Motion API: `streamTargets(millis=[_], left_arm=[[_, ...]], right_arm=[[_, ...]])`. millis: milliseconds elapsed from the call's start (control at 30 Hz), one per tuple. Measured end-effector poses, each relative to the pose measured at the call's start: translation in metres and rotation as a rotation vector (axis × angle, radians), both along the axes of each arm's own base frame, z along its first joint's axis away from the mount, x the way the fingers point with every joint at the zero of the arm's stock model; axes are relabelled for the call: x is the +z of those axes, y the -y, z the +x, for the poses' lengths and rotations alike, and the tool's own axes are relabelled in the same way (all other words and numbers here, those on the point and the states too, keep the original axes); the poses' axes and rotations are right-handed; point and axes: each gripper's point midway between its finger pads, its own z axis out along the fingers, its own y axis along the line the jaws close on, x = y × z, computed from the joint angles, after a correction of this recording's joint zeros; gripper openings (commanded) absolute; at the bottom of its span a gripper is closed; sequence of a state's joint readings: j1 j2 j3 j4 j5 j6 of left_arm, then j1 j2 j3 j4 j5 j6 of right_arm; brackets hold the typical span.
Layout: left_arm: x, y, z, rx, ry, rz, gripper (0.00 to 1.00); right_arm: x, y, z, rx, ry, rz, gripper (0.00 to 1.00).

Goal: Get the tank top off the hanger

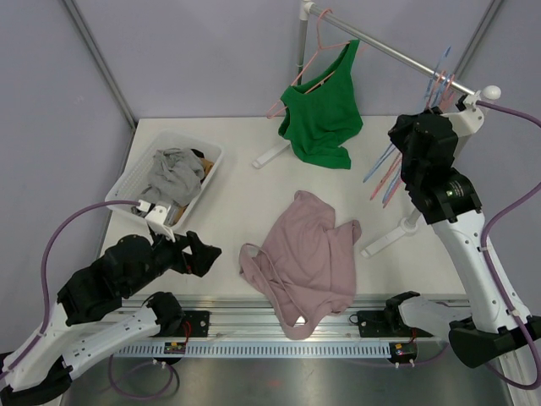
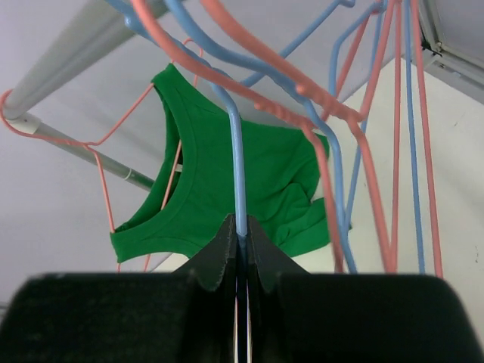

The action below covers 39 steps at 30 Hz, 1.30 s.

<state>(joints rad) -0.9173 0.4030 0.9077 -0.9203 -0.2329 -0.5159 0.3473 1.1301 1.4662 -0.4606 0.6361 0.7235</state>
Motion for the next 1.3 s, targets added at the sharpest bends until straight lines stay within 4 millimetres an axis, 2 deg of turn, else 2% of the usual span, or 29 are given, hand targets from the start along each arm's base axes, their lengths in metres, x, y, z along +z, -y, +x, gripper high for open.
streamTargets(millis=[267,433,700,800,900,933,1000,1100,1300], left_arm=[[0.001,-0.001,-0.001,0.000,0.006,-0.008,0.99],[0.000,-0.001,0.000,0.001,0.002,-0.003,0.99],[-0.008,0.002,0.005,0.012,-0.026,0.040,0.99],[-0.013,0.007,0.009,0.019,-0.052,0.066,0.99],[-0.019,0.021,0.019,0.022,-0.086,0.095,0.99],[-0.022,0.028,0.023,0.024,-0.098,0.104,0.99],[-0.029,0.042,0.032,0.021,-0.126,0.123,0.99],[-0.043,0.068,0.043,0.005,-0.159,0.146,0.99],[-0.072,0.118,0.047,-0.060,-0.203,0.203,0.99]], right_arm=[[-0.043,0.006,-0.014,-0.004,-0.065,-0.011,0.01],[-0.043,0.007,-0.020,0.000,-0.055,-0.009,0.54],[-0.034,0.000,-0.028,0.067,-0.039,-0.029,0.63],[-0.022,-0.002,-0.038,0.108,-0.019,-0.044,0.73],[0.002,-0.003,-0.053,0.159,0.011,-0.088,0.86],[0.006,-0.003,-0.055,0.166,0.019,-0.091,0.86],[0.023,-0.004,-0.067,0.202,0.056,-0.119,0.99],[0.039,-0.004,-0.094,0.267,0.101,-0.169,1.00],[0.053,-0.005,-0.157,0.399,0.195,-0.237,0.99]])
